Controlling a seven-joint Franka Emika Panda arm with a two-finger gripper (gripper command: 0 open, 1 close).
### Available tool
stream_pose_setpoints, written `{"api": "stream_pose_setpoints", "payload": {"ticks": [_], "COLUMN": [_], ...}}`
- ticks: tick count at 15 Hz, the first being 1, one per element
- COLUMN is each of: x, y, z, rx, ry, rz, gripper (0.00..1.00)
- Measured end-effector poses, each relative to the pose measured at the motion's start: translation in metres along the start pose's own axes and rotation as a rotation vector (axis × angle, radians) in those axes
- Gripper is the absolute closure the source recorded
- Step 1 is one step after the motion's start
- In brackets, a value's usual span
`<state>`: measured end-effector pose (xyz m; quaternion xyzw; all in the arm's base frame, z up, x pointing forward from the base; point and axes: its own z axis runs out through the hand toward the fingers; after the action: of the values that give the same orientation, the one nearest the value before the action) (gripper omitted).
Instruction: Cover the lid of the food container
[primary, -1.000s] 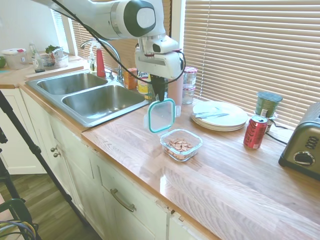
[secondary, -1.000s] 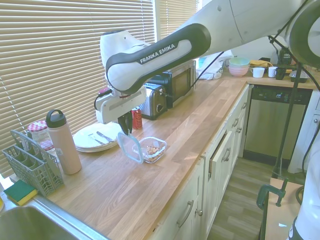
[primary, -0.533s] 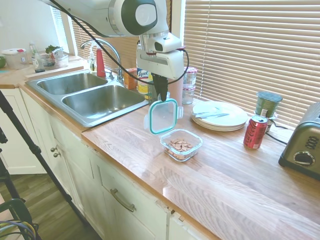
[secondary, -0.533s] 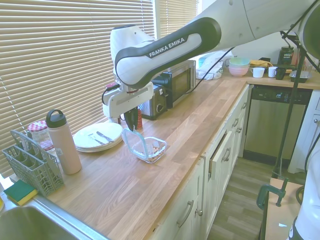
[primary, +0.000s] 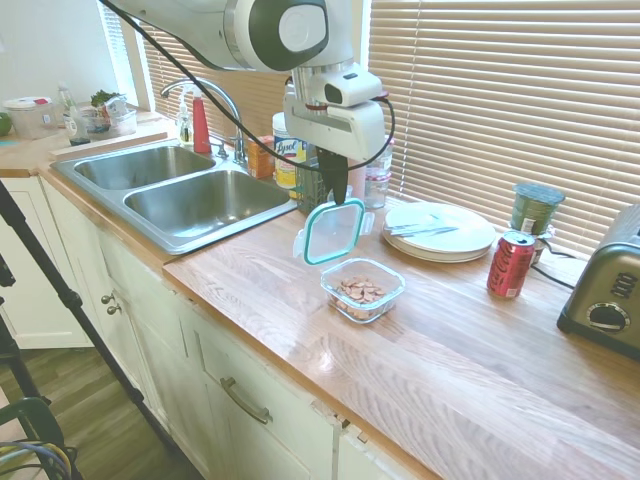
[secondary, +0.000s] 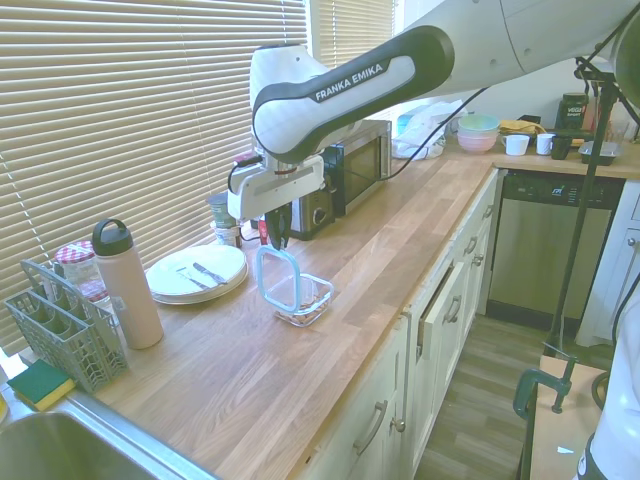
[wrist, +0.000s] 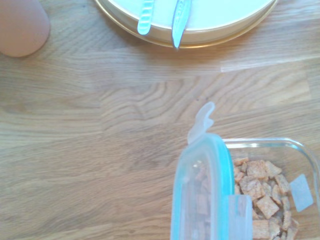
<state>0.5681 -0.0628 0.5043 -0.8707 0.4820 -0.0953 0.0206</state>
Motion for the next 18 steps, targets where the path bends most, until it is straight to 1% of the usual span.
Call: {"api": "stream_pose_setpoints", "payload": {"ticks": [9,15,18], "x": [0.041,0.067,0.071], "y": [0.039,0.073,0.093], "z": [0.017,0.05,0.071], "rx": [0.049,0.068,0.069], "ry": [-0.034,-0.076,-0.101], "rz": [0.008,0.035,0.052], "gripper": [1.0,1.0,1.0]}}
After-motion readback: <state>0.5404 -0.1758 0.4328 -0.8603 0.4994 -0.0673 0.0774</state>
